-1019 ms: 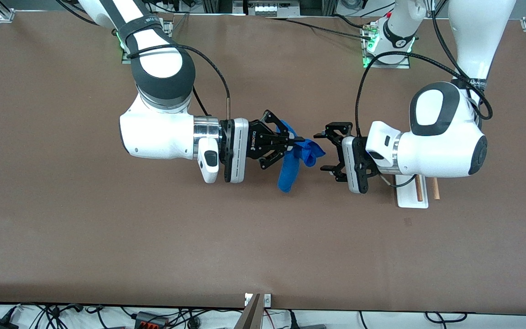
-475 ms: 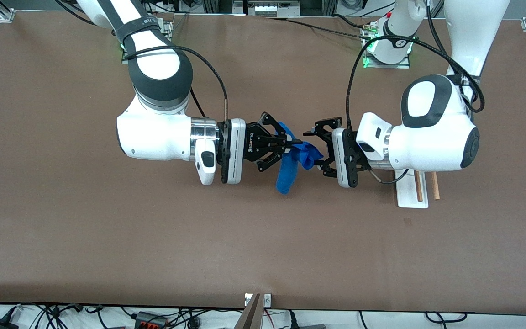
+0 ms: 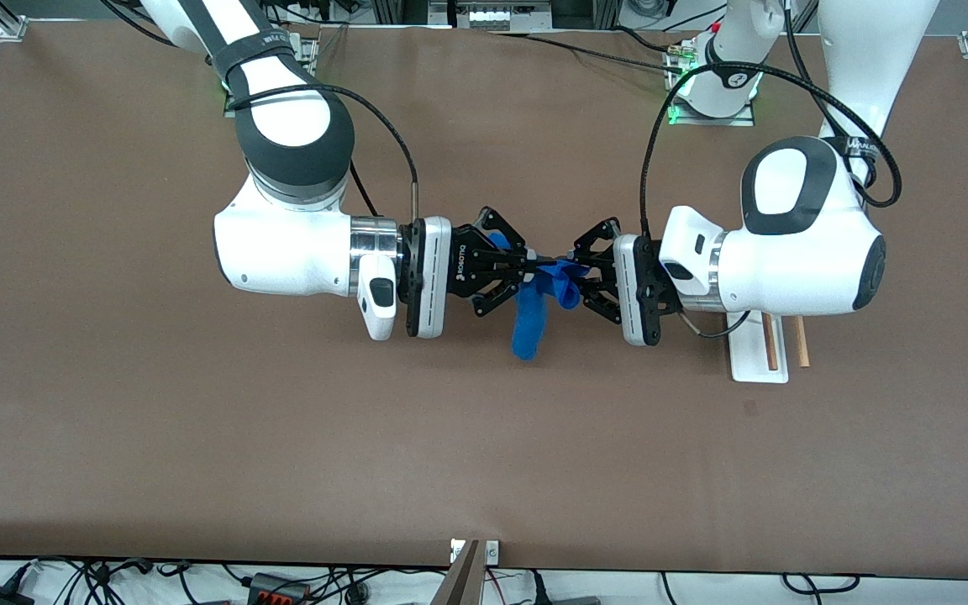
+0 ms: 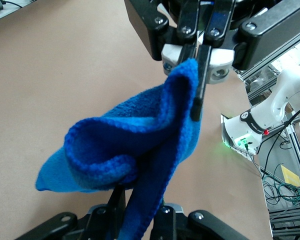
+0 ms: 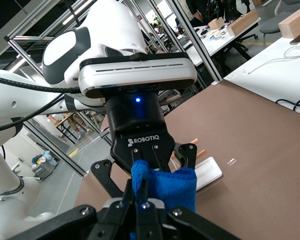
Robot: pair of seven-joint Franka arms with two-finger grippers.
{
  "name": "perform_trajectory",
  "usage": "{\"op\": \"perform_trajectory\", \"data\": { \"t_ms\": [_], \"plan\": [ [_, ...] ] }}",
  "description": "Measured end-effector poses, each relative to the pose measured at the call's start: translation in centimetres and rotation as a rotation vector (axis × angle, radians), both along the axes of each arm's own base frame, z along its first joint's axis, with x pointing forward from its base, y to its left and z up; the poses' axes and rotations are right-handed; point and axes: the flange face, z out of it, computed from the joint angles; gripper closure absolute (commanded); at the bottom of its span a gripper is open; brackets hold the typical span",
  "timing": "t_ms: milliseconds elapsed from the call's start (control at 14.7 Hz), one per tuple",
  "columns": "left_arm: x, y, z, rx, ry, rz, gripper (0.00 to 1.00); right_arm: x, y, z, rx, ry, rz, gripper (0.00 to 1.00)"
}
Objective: Pass towel and hang on rack
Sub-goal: 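Open the right gripper and carry the towel away with the left gripper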
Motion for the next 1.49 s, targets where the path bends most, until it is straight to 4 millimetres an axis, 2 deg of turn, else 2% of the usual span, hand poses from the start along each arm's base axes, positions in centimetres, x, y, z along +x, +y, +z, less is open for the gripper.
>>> {"op": "perform_trajectory", "data": {
  "t_ms": [68,136,204,272,475,611,747,883,1019,1154,1358,1494],
  "plan": [
    [0.1,0.1,0.0,0.003,-0.009,0.007,0.99,0.0,0.0,0.0,0.000,-0.001,0.001,1.00],
    [0.3,0.2,0.0,0.012,-0.022,0.014,0.99,-0.1,0.1,0.0,0.000,-0.005,0.003,0.86],
    [0.4,0.3,0.0,0.021,-0.032,0.018,0.99,-0.1,0.1,0.0,0.001,-0.014,0.006,0.33],
    [0.4,0.2,0.0,0.026,-0.038,0.017,0.99,-0.1,0.1,0.0,0.002,-0.024,0.009,0.00],
    [0.5,-0.2,0.1,0.079,-0.092,0.006,0.99,-0.1,0.1,-0.5,-0.001,-0.026,0.012,0.00],
    [0.9,0.1,0.9,0.106,-0.131,0.005,0.99,-0.1,0.1,-0.5,-0.002,-0.026,0.012,0.00],
    [1.2,0.8,1.8,0.113,-0.149,0.012,0.99,-0.1,0.1,-0.5,-0.002,-0.026,0.012,0.00],
    [1.3,2.5,2.4,0.139,-0.145,0.005,0.99,0.0,0.1,-0.5,-0.003,-0.026,0.010,0.00],
    [1.3,5.3,3.5,0.178,-0.135,-0.007,0.99,0.1,-0.1,-0.6,-0.007,-0.031,0.002,0.00],
    [0.8,9.0,4.7,0.225,-0.101,-0.022,0.99,0.6,-0.7,-0.9,-0.042,-0.046,-0.019,0.00],
    [0.5,17.1,5.6,0.295,-0.032,0.002,0.99,2.1,-3.2,-1.7,-0.171,-0.022,-0.074,0.00],
    [-0.1,21.7,6.3,0.348,-0.002,0.016,0.99,3.2,-5.4,-2.1,-0.272,0.023,-0.126,0.00]
  ]
}}
